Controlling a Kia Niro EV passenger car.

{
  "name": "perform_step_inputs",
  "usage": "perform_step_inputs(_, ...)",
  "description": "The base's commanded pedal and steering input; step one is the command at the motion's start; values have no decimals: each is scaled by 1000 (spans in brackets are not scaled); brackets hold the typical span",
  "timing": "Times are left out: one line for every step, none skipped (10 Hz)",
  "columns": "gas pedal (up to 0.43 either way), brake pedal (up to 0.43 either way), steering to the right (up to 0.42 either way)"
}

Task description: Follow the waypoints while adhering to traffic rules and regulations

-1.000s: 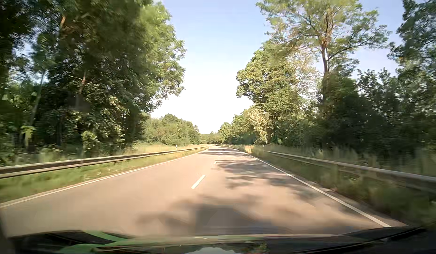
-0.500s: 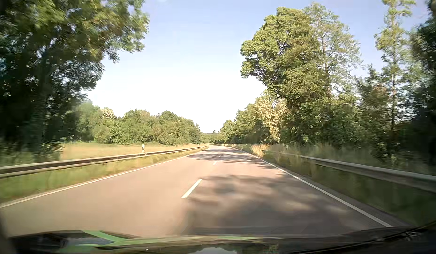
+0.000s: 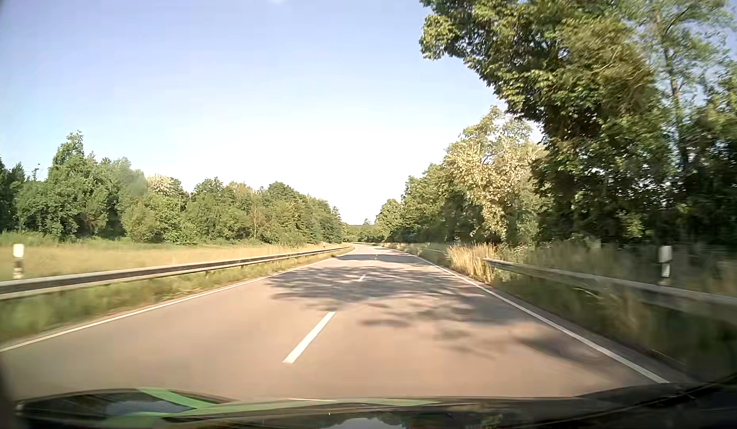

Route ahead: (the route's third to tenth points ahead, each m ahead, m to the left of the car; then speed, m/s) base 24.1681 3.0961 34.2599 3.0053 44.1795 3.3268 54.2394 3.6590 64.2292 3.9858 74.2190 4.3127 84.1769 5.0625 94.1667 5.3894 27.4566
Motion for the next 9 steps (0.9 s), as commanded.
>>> perform_step_inputs(280, 0, -6)
perform_step_inputs(287, 0, -6)
perform_step_inputs(287, 0, -6)
perform_step_inputs(299, 0, -5)
perform_step_inputs(299, 0, -5)
perform_step_inputs(280, 0, -5)
perform_step_inputs(248, 0, -5)
perform_step_inputs(240, 0, -5)
perform_step_inputs(240, 0, -5)
